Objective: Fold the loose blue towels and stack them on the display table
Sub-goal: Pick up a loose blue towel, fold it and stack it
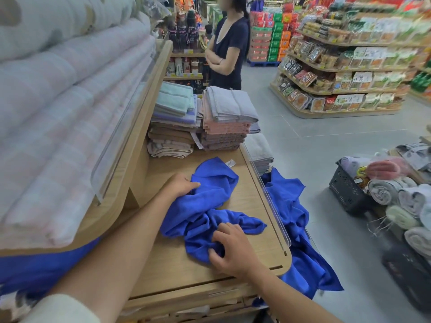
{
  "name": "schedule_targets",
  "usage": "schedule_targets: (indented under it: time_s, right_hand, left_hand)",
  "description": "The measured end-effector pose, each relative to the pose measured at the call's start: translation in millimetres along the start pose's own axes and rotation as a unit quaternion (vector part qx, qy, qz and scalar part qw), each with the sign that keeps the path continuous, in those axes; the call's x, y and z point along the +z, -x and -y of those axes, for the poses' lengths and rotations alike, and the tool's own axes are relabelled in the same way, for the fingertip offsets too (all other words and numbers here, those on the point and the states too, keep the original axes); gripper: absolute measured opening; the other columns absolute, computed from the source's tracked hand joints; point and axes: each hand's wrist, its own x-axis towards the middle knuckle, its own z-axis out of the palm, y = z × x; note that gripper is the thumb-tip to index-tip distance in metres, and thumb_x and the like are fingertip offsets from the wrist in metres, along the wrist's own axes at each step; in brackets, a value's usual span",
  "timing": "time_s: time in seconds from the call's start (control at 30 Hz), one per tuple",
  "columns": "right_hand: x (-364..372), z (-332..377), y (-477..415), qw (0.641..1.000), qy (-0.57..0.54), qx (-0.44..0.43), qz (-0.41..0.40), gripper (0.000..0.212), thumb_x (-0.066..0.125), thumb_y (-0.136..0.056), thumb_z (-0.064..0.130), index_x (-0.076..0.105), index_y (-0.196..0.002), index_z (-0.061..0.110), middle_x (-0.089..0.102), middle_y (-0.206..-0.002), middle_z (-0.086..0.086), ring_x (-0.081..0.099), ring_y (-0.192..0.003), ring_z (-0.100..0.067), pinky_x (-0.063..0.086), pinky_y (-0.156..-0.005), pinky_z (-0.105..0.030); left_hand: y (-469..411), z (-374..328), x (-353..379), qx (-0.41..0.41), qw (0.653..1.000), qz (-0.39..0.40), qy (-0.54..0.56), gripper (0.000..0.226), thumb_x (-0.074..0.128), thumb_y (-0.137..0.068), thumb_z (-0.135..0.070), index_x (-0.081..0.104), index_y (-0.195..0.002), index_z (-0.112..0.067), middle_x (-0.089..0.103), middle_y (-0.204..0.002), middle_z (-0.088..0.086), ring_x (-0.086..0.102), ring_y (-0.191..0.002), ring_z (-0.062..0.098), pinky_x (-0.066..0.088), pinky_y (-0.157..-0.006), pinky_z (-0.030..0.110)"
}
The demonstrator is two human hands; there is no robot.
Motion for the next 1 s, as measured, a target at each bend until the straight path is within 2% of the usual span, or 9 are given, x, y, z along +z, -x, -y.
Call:
schedule_targets:
  time_s: [0.07, 0.17, 0.37, 0.53, 0.63, 0.7, 0.8, 0.9, 1.0]
  right_hand:
    - [1, 0, 0, 1.000, -0.006, 0.000, -0.006, 0.026, 0.066, -0.079, 0.031, 0.041, -0.072, 0.025, 0.040, -0.075, 0.010, 0.036, -0.072, -0.008, 0.036, -0.071, -0.027]
    - [2, -2, 2, 0.999, -0.035, 0.010, -0.021, 0.021, 0.068, -0.080, 0.031, 0.048, -0.076, 0.026, 0.044, -0.082, 0.012, 0.040, -0.074, -0.007, 0.040, -0.073, -0.027]
    - [-10, 1, -3, 0.995, -0.059, 0.028, -0.079, 0.031, 0.077, -0.078, 0.026, 0.047, -0.082, 0.035, 0.052, -0.081, 0.014, 0.042, -0.080, 0.004, 0.040, -0.082, -0.027]
    - [-62, 24, -37, 0.954, -0.278, 0.089, -0.069, 0.035, 0.078, -0.077, 0.027, 0.045, -0.068, 0.036, 0.052, -0.065, 0.015, 0.046, -0.062, -0.001, 0.038, -0.063, -0.018]
    - [-104, 40, -58, 0.944, -0.321, 0.075, -0.028, 0.045, 0.081, -0.077, 0.022, 0.039, -0.063, 0.029, 0.042, -0.059, 0.012, 0.039, -0.058, -0.008, 0.036, -0.056, -0.025]
    - [-132, 52, -69, 0.941, -0.333, 0.062, -0.008, 0.051, 0.081, -0.080, 0.010, 0.037, -0.062, 0.029, 0.038, -0.058, 0.016, 0.035, -0.057, -0.007, 0.031, -0.053, -0.019]
    - [-175, 81, -79, 0.916, -0.395, 0.064, 0.034, 0.050, 0.086, -0.076, 0.018, 0.039, -0.063, 0.027, 0.039, -0.062, 0.004, 0.036, -0.060, -0.015, 0.030, -0.051, -0.024]
    - [-219, 109, -92, 0.864, -0.482, 0.102, 0.105, 0.036, 0.088, -0.070, 0.023, 0.053, -0.061, 0.025, 0.059, -0.064, 0.002, 0.058, -0.057, -0.012, 0.045, -0.049, -0.024]
    - [-247, 121, -100, 0.814, -0.536, 0.136, 0.177, 0.014, 0.080, -0.083, 0.016, 0.072, -0.073, 0.022, 0.075, -0.084, -0.005, 0.074, -0.076, -0.017, 0.058, -0.062, -0.027]
  left_hand:
    - [-1, 1, 2, -0.006, 0.998, -0.064, -0.011, 0.016, 0.069, -0.090, -0.032, 0.069, -0.081, -0.018, 0.070, -0.086, -0.002, 0.064, -0.080, 0.022, 0.054, -0.081, 0.037]
    - [0, -6, 0, 0.029, 0.989, -0.143, 0.016, 0.007, 0.061, -0.095, -0.030, 0.062, -0.089, -0.026, 0.067, -0.090, -0.009, 0.065, -0.087, 0.022, 0.051, -0.079, 0.035]
    - [6, -31, -23, 0.119, 0.947, -0.170, 0.245, 0.002, 0.051, -0.101, -0.011, 0.049, -0.100, -0.012, 0.056, -0.093, 0.006, 0.053, -0.088, 0.025, 0.041, -0.077, 0.038]
    - [35, -54, -43, 0.166, 0.914, -0.113, 0.353, 0.016, 0.050, -0.103, -0.007, 0.064, -0.101, -0.016, 0.065, -0.091, 0.003, 0.058, -0.090, 0.022, 0.044, -0.075, 0.035]
    - [57, -62, -48, 0.192, 0.905, -0.089, 0.369, 0.017, 0.053, -0.103, -0.009, 0.068, -0.111, -0.010, 0.069, -0.097, 0.003, 0.059, -0.096, 0.019, 0.046, -0.078, 0.031]
    - [74, -67, -50, 0.218, 0.893, -0.090, 0.383, 0.016, 0.054, -0.102, -0.007, 0.070, -0.102, -0.012, 0.070, -0.092, 0.000, 0.060, -0.091, 0.014, 0.049, -0.076, 0.027]
    - [101, -78, -57, 0.255, 0.872, -0.077, 0.410, 0.020, 0.056, -0.101, -0.007, 0.069, -0.092, -0.017, 0.072, -0.082, -0.006, 0.063, -0.077, 0.004, 0.051, -0.072, 0.022]
    - [114, -89, -64, 0.249, 0.861, -0.050, 0.440, 0.011, 0.056, -0.102, -0.013, 0.066, -0.097, -0.013, 0.068, -0.090, 0.007, 0.062, -0.080, 0.014, 0.048, -0.066, 0.028]
    - [116, -97, -63, 0.191, 0.862, -0.038, 0.469, 0.013, 0.052, -0.104, -0.018, 0.064, -0.102, -0.013, 0.067, -0.097, 0.010, 0.063, -0.083, 0.018, 0.050, -0.059, 0.026]
